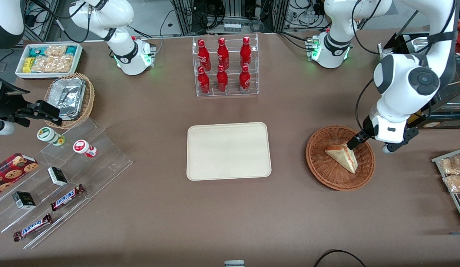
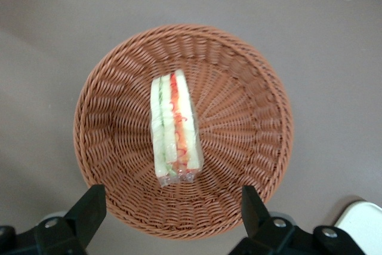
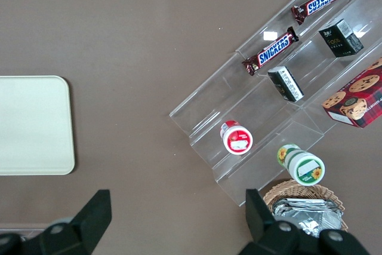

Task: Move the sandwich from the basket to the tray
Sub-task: 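Close the left gripper on the sandwich's wrapped crust edge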

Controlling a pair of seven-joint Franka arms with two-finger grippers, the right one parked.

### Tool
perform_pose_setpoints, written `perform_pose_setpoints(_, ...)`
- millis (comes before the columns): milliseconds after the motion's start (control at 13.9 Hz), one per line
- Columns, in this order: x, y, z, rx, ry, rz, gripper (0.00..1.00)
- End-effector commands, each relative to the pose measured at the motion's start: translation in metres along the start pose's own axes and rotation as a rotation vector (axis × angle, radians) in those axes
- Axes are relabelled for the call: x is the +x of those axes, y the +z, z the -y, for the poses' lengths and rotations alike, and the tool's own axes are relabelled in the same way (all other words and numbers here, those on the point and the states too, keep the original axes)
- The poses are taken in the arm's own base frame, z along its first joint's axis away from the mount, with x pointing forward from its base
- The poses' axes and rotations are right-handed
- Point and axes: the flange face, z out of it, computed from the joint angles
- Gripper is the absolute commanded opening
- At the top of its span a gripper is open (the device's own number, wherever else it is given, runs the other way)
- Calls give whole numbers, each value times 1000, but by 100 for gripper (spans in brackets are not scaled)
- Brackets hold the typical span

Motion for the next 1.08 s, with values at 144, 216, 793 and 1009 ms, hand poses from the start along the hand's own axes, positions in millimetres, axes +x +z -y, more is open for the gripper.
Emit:
perform_pose_setpoints(144,-1,47,-7,16,-57,9,100)
perform_pose_setpoints(216,0,55,-8,12,-56,7,100)
perform_pose_setpoints(793,6,125,-7,3,-69,13,32)
perform_pose_setpoints(1009,8,117,-10,-2,-54,6,0)
